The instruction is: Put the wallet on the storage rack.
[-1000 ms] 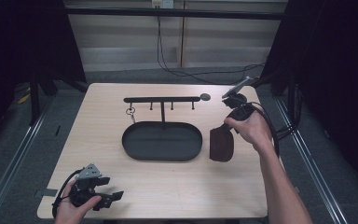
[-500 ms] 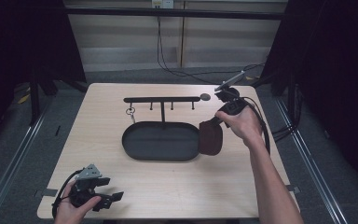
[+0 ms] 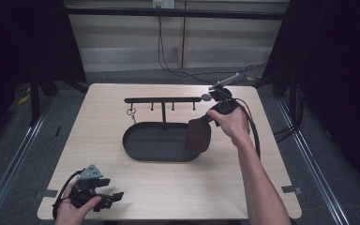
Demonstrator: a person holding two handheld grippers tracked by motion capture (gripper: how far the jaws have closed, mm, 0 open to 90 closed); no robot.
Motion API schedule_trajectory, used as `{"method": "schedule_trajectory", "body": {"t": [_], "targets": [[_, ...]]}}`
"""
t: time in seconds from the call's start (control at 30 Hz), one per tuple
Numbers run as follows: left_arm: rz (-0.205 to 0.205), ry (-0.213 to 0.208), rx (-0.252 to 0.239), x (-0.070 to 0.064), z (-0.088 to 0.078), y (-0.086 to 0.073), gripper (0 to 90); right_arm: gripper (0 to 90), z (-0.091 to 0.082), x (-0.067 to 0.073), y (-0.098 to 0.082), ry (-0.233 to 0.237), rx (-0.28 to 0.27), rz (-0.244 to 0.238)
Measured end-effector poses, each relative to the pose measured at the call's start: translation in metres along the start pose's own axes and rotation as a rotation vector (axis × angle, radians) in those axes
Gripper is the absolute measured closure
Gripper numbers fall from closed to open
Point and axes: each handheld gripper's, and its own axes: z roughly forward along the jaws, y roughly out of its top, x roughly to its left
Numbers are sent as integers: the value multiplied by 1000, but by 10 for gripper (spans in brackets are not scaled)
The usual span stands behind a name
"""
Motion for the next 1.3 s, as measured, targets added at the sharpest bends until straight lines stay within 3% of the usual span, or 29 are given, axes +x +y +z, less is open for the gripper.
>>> {"method": "schedule_trajectory", "body": {"t": [0.27,0.33,0.57,0.87,1.03,1.3], "targets": [[5,-7,-3,-1,-1,0,230,818,10,-1,2,43,-68,30],[0,-3,-1,0,-1,0,231,819,13,-3,1,68,-109,62],[-8,-5,-3,0,-1,0,232,821,28,-8,-2,93,-142,94],[-16,-7,-7,0,-1,0,232,822,46,-13,-7,111,-168,112],[-16,-9,-5,1,-1,0,232,821,65,-21,-16,137,-183,134],[-7,-9,-7,0,-1,0,231,820,81,-29,-27,159,-179,152]]}}
